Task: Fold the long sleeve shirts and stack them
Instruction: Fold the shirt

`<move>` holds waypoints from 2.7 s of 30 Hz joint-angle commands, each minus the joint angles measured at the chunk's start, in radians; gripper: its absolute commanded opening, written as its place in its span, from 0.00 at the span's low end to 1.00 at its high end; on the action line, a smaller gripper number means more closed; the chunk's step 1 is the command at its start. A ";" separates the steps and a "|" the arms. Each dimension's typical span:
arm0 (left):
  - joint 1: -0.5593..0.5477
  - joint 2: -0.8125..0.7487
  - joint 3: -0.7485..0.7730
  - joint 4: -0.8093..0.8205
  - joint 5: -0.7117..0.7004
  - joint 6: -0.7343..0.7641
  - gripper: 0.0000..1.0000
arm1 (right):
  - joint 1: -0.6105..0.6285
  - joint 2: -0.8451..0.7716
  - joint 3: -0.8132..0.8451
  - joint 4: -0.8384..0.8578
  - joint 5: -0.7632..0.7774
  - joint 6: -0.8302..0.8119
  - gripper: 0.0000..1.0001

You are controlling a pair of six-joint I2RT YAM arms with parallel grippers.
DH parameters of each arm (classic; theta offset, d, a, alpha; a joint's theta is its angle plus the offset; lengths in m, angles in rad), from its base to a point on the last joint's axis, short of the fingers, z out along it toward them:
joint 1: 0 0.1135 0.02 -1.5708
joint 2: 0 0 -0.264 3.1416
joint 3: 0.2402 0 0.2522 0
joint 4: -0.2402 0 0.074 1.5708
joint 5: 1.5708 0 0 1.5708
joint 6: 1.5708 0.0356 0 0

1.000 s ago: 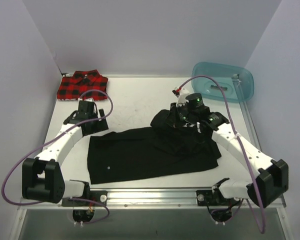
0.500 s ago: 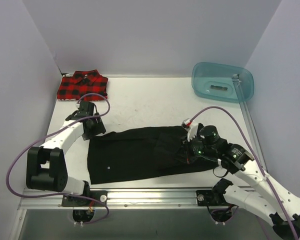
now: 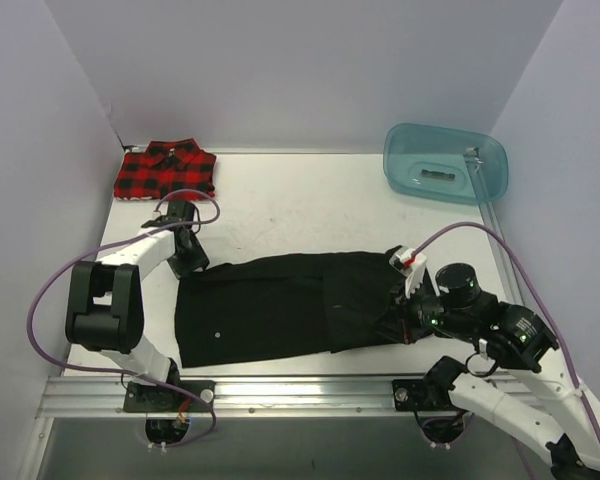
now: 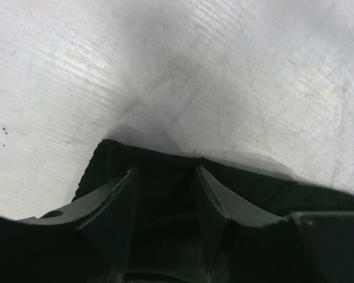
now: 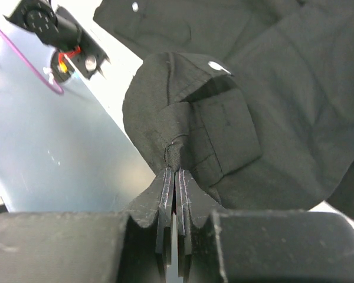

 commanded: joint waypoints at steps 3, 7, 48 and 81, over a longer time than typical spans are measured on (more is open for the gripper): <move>0.031 0.044 0.073 -0.005 -0.054 -0.020 0.51 | 0.003 -0.055 0.071 -0.137 -0.010 -0.018 0.00; 0.041 0.083 0.115 -0.007 -0.055 0.015 0.54 | 0.004 -0.100 0.086 -0.161 0.010 -0.010 0.00; 0.199 -0.341 -0.402 0.304 0.147 -0.273 0.54 | 0.001 -0.141 0.261 -0.500 0.309 -0.024 0.00; -0.169 -0.165 0.004 0.139 -0.033 0.083 0.64 | 0.004 -0.008 0.272 -0.491 0.240 -0.068 0.00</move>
